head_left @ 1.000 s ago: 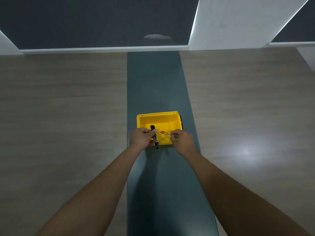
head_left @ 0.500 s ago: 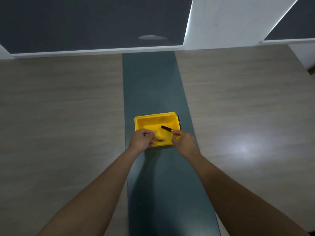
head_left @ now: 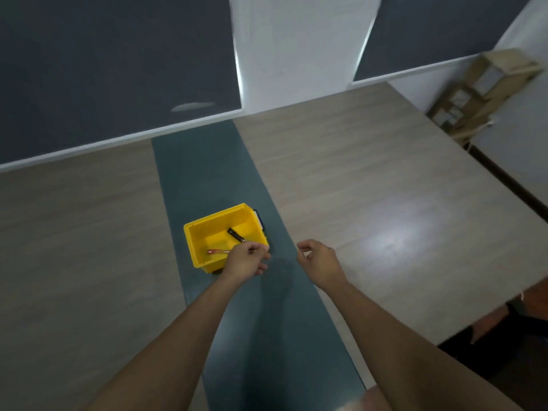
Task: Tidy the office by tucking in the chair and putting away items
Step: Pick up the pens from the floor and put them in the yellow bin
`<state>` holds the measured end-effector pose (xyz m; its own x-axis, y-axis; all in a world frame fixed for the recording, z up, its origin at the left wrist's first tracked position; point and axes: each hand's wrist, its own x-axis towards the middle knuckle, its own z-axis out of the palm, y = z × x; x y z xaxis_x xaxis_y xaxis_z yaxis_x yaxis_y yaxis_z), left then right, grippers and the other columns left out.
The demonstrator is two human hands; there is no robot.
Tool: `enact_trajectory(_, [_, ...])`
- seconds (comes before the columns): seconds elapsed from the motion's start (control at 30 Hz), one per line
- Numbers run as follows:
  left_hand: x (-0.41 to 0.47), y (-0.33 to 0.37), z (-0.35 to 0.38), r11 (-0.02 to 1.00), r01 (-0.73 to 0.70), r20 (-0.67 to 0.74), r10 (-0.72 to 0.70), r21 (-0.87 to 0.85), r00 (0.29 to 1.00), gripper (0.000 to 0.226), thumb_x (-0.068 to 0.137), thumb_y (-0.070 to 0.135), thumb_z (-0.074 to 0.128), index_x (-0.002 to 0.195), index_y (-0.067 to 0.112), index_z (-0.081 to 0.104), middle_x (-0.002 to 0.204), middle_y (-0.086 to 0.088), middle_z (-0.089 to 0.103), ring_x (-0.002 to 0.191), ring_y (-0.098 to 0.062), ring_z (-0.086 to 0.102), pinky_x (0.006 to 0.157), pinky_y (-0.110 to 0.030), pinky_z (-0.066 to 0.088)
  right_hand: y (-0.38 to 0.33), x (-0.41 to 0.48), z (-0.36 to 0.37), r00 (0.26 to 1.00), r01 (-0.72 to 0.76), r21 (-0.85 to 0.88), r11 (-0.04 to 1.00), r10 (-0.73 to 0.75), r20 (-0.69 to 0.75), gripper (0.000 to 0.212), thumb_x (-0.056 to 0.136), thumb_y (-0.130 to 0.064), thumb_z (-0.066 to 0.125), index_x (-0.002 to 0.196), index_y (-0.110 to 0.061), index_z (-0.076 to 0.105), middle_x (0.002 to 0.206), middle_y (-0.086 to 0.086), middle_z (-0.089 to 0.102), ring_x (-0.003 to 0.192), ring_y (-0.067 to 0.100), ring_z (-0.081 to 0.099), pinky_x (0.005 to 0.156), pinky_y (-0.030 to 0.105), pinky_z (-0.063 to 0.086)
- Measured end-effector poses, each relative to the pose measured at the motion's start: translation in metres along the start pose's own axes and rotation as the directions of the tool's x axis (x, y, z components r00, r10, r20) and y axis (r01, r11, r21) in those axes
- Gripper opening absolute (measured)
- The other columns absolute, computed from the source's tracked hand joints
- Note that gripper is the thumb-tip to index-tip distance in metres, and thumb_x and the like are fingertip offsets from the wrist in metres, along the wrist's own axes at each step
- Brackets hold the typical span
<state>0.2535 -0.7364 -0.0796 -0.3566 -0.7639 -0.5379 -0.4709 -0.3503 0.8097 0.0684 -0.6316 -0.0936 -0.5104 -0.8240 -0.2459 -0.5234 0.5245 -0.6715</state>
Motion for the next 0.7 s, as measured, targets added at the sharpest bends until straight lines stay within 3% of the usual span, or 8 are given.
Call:
enact_trajectory(0.07, [-0.013,0.003,0.025,0.999,-0.014,0.046,0.013,0.030,0.999,0.022,0.107,0.028,0.063,0.113,0.009,0.072,0.106,-0.006,0.080,0.078,-0.023,0.075,0.066,-0.032,0.061,0.017,-0.025,-0.019,0.998,-0.025,0.022,0.999,0.027,-0.049,0.024,0.097,-0.019,0.071,0.120,-0.013,0.076,0.111,0.003,0.078,0.084,0.014,0.066,0.080,0.017,0.048])
enact_trajectory(0.2, [-0.045,0.005,0.082,0.992,-0.066,0.134,0.051,0.110,0.990,0.020,0.106,0.028,0.064,0.111,0.011,0.072,0.100,-0.004,0.080,0.066,-0.017,0.072,0.057,-0.027,0.057,0.057,-0.088,-0.052,0.986,-0.091,0.093,0.992,0.102,-0.128,0.025,0.098,-0.023,0.070,0.121,-0.014,0.076,0.110,0.001,0.077,0.085,0.013,0.067,0.083,0.024,0.055])
enact_trajectory(0.3, [-0.082,0.006,0.125,0.981,-0.114,0.232,0.076,0.155,0.970,0.013,0.107,0.025,0.062,0.107,0.014,0.069,0.095,0.000,0.078,0.063,-0.015,0.070,0.053,-0.023,0.056,0.089,-0.144,-0.073,0.975,-0.127,0.122,0.984,0.146,-0.169,0.026,0.099,-0.026,0.069,0.122,-0.017,0.075,0.112,-0.004,0.076,0.087,0.010,0.068,0.073,0.009,0.047])
enact_trajectory(0.4, [-0.126,0.003,0.168,0.971,-0.157,0.319,0.094,0.178,0.943,0.012,0.107,0.025,0.063,0.101,0.016,0.069,0.101,-0.006,0.080,0.065,-0.017,0.070,0.056,-0.025,0.057,0.122,-0.204,-0.089,0.957,-0.161,0.156,0.974,0.193,-0.217,0.026,0.099,-0.030,0.068,0.123,-0.021,0.075,0.113,-0.008,0.075,0.090,0.007,0.067,0.074,0.010,0.045])
enact_trajectory(0.53, [-0.193,-0.010,0.226,0.933,-0.236,0.430,0.102,0.271,0.897,0.020,0.105,0.031,0.064,0.113,0.014,0.072,0.106,0.000,0.082,0.080,-0.021,0.077,0.068,-0.030,0.062,0.172,-0.294,-0.107,0.910,-0.223,0.219,0.950,0.283,-0.304,0.025,0.099,-0.032,0.067,0.121,-0.022,0.076,0.111,-0.010,0.074,0.091,0.005,0.068,0.083,0.020,0.053])
enact_trajectory(0.7, [-0.269,-0.036,0.296,0.891,-0.336,0.586,0.103,0.305,0.804,0.023,0.106,0.031,0.064,0.116,0.011,0.069,0.109,-0.005,0.080,0.082,-0.023,0.075,0.068,-0.030,0.061,0.232,-0.405,-0.118,0.842,-0.300,0.291,0.909,0.395,-0.367,0.018,0.102,-0.032,0.066,0.118,-0.025,0.074,0.104,-0.013,0.072,0.089,0.001,0.065,0.072,0.013,0.047])
